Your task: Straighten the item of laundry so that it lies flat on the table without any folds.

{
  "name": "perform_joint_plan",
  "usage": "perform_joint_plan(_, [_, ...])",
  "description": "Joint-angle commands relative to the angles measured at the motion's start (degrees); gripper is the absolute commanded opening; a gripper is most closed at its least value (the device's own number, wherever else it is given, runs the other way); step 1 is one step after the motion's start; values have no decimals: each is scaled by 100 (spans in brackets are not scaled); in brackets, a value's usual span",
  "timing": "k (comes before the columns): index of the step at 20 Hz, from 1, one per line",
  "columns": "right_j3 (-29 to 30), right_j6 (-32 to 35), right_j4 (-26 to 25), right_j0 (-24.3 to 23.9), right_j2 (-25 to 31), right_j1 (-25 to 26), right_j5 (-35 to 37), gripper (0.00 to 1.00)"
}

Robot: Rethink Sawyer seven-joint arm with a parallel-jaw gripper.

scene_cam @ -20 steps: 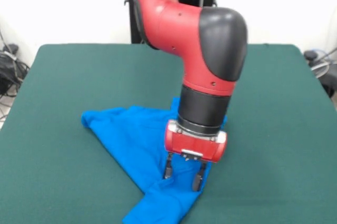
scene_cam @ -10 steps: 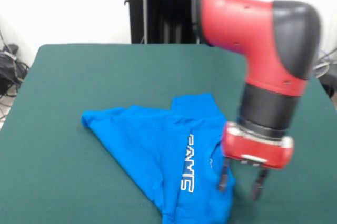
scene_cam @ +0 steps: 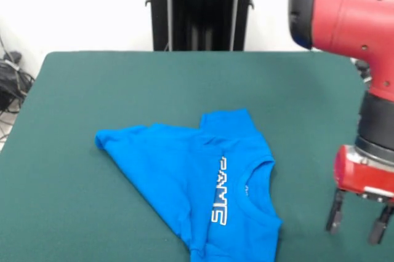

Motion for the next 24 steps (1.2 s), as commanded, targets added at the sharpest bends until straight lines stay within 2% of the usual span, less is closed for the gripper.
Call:
perform_joint_plan(1, [-608, 2481, -70, -126, -563, 504, 470, 100])
perform_joint_plan(4, [-279, 2223, -358, -218, -178, 210, 207, 100])
perform_joint_plan(7, [428, 1712, -753, -409, 364, -402, -36, 100])
perform_joint_plan(13, [1120, 1400, -1400, -713, 751, -964, -247, 100])
perform_joint_plan(24, [1471, 1378, -2671, -1160, 1313, -1354, -758, 100])
